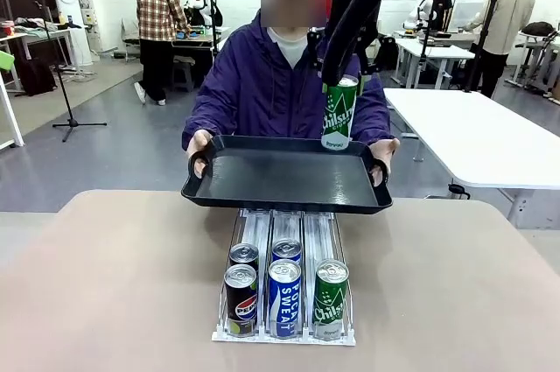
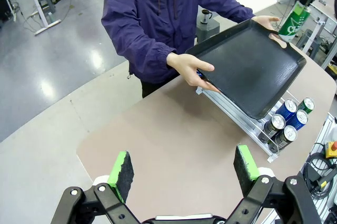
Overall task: Retrieve and hand over the desired beverage to the person.
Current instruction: Place the picked can on the Handle tray extended by the person.
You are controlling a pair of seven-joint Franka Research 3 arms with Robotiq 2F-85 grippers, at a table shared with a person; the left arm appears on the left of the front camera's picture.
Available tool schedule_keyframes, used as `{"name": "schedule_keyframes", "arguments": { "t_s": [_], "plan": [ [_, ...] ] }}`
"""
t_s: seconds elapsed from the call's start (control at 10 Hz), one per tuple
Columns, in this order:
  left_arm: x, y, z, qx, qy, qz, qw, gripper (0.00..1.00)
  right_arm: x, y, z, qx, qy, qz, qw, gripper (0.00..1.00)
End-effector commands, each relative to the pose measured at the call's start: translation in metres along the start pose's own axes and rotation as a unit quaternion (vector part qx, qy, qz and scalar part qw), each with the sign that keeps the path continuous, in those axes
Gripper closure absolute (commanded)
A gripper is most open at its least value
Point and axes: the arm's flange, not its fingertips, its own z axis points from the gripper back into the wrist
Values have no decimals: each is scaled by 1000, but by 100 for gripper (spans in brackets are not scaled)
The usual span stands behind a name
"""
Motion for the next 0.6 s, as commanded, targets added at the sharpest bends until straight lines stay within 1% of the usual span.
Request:
{"name": "schedule_keyframes", "arguments": {
  "t_s": [0.0, 0.3, 0.5],
  "plan": [
    [0, 0, -1, 4, -7, -1, 1000, 0, 23, 4, -8, -3, 0, 13, 1000, 42],
    [0, 0, -1, 4, -7, -1, 1000, 0, 56, -2, -45, 29, 33, 41, 998, 42],
    [0, 0, -1, 4, -7, -1, 1000, 0, 64, -3, -59, 25, 39, 41, 998, 42]
  ]
}}
